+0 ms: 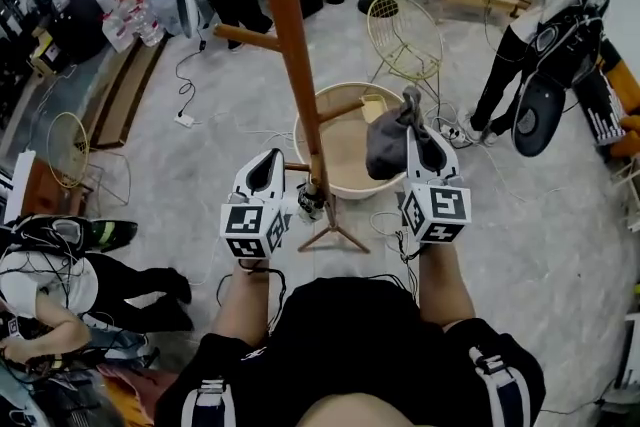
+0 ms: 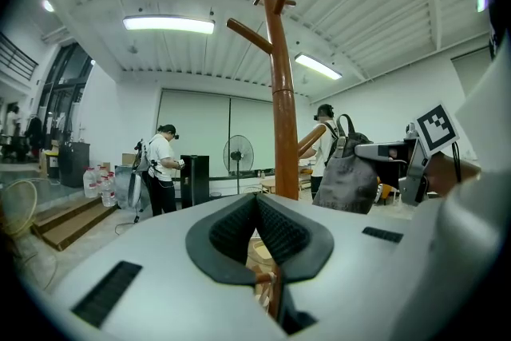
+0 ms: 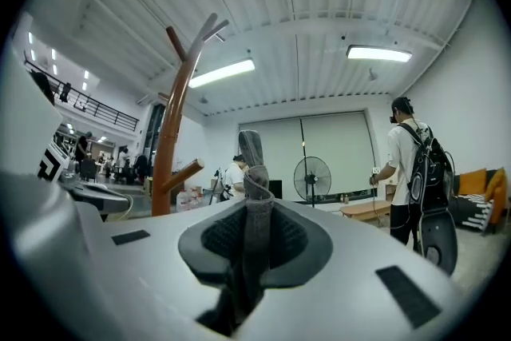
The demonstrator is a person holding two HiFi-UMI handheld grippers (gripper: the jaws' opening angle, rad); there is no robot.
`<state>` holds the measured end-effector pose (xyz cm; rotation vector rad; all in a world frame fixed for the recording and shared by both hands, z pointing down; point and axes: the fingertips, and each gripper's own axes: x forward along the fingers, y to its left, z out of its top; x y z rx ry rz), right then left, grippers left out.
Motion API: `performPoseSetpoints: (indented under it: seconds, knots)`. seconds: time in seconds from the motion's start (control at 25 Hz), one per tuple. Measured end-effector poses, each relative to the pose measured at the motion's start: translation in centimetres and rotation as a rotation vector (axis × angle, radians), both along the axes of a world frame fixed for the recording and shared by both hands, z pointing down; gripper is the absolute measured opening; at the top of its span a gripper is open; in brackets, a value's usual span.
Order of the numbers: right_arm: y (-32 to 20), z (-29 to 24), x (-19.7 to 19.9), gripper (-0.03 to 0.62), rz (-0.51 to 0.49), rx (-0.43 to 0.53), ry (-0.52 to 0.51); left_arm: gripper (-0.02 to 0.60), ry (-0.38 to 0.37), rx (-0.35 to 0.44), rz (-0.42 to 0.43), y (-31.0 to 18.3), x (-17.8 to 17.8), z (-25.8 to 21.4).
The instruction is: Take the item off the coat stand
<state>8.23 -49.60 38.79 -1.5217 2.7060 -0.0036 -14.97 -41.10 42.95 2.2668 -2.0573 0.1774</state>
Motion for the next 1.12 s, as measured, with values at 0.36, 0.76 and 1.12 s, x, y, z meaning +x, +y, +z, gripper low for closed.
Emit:
performPoseSetpoints:
  seconds: [0.36,0.76,1.12]
  knots:
    - [0.8,3.8,1.2,0.049,0.041,-0.063,0.009,0.017,0.001,-0.021,0.039,1.0,1.3,0.5]
    - [1.8,5.4,-0.1,0.049,0.016,-0.110,0.023,0.017,-0.002,-0.036,0.057,1.5,1.2,-0.3]
    - [2.6,3.8,-0.8,0.049,-0.003,-0.081,0.017,0.017,-0.004,-0.034,0.059,1.7,1.4,-1.5]
